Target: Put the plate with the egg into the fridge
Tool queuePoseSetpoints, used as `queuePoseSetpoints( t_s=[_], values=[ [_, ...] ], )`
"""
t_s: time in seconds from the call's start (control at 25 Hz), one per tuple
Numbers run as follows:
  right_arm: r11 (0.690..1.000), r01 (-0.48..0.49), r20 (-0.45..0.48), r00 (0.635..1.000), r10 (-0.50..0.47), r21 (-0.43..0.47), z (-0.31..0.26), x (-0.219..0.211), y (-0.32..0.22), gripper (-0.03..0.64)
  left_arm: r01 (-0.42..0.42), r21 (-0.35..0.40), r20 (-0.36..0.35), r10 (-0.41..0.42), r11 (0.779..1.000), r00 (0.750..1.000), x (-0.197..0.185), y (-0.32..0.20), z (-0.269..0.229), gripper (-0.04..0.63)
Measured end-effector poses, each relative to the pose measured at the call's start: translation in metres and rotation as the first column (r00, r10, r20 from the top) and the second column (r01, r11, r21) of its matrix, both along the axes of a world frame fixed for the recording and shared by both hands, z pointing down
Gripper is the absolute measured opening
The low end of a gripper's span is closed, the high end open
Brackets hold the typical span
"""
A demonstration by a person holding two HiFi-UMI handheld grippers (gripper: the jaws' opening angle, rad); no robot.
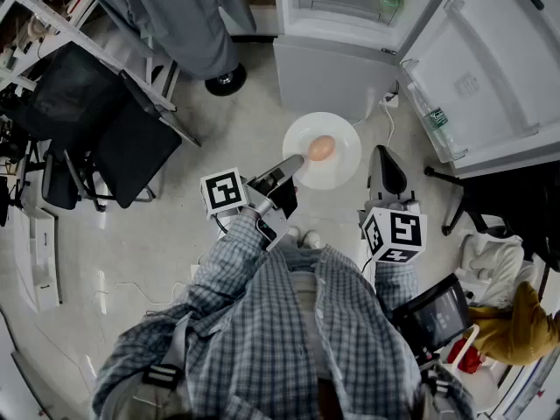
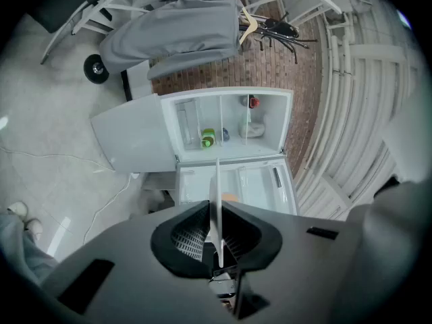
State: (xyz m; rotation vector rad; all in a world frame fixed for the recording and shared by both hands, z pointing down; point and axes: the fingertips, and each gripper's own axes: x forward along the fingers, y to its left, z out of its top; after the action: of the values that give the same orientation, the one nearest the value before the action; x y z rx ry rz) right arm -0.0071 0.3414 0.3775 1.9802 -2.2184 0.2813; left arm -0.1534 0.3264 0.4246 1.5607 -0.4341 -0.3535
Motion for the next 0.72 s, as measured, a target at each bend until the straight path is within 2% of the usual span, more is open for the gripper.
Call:
queuePoseSetpoints(
  t_s=[0.72],
  values=[
    [1.000, -0.004, 0.014, 1.000, 0.004, -0.008, 0.0041, -0.0002, 0.0008, 0.006, 0.010, -0.006, -0.008, -0.010, 1.000, 1.000, -0.0035, 0.0011, 0.0021, 0.037]
  ],
)
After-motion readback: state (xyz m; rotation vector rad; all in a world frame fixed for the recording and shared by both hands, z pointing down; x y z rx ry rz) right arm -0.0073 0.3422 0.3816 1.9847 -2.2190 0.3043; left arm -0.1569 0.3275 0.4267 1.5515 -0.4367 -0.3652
